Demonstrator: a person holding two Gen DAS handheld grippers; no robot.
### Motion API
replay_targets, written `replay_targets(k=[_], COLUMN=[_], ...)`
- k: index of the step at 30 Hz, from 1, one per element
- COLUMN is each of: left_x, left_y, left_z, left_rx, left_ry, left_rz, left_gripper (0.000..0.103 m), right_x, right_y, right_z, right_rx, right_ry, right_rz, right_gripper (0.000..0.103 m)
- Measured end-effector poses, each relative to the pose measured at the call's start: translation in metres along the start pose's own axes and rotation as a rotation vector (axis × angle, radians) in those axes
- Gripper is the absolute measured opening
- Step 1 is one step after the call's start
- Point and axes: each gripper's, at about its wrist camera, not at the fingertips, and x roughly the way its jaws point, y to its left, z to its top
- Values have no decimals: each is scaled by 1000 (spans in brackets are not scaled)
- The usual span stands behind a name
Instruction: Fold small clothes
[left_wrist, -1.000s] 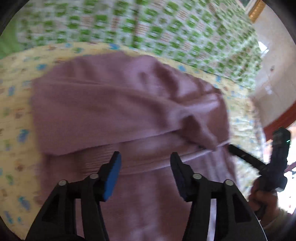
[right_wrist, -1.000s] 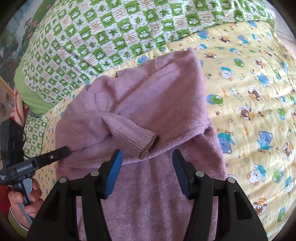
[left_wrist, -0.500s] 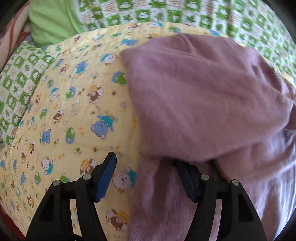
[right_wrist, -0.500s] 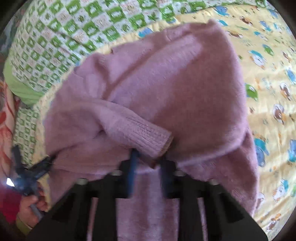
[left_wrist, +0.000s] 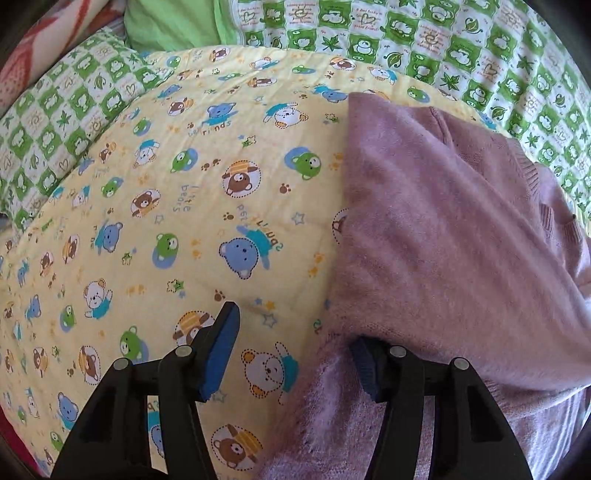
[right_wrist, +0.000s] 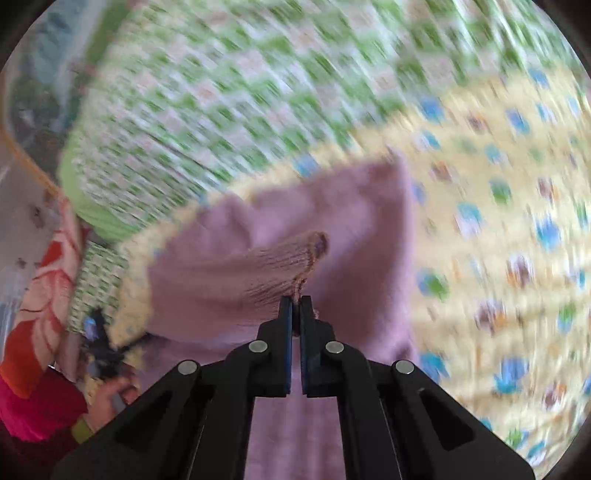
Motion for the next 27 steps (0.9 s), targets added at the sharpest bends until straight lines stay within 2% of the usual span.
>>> replay_targets(k=[3,7,10,13,18,23,27], left_x=[-7,-11,-9,-7,-4,-14,-35], left_y=[1,2,3,4,11,20,36], left_z=[-4,-7,-8,-10,-16,-31,-39], left_rx=[-13,-23,-34,-34,-26,10,5], left_ry=[-3,-3,5,12,25,39,55], left_rz=[-14,-28,-35,-39,-53,-74,-143], left_gripper=[58,58,58,58,59,60,58], right_x=[15,-5,-11,9,34,22,3], right_y=[-11,3,9,3,-26,-31,-22], right_z=[-15,-4,3,-2,-21,-23,-20], right_rx=[-5,-33,-69,-112,-66,-20,-34], right_ry=[56,-40,-80,-24,104,97,27], right_rz=[-44,10,8,-70,-138,-206,-211], right_gripper=[4,4,4,3,3,4,4])
